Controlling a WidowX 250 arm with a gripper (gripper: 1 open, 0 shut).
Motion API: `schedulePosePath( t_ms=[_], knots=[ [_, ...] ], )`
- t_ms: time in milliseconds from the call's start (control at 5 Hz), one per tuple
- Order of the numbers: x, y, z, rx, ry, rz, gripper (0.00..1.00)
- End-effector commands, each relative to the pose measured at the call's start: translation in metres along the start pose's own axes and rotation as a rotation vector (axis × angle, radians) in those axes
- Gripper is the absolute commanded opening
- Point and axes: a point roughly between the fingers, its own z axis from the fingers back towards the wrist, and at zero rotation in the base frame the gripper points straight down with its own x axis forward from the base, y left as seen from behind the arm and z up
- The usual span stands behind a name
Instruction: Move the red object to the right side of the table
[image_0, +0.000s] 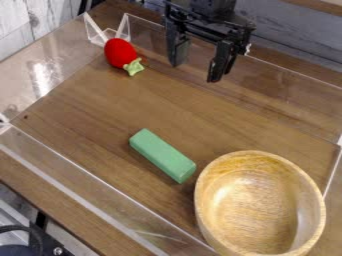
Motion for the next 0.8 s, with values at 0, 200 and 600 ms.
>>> schedulePosePath(
  t_ms=[0, 200, 600],
  knots=[
    [0.006, 0.000, -0.014, 0.006, 0.028, -0.030, 1.00],
    [0.002, 0.027, -0.010, 0.028, 0.034, -0.169, 1.00],
    [0.012, 0.071, -0.016, 0.081, 0.031, -0.449, 1.00]
  ],
)
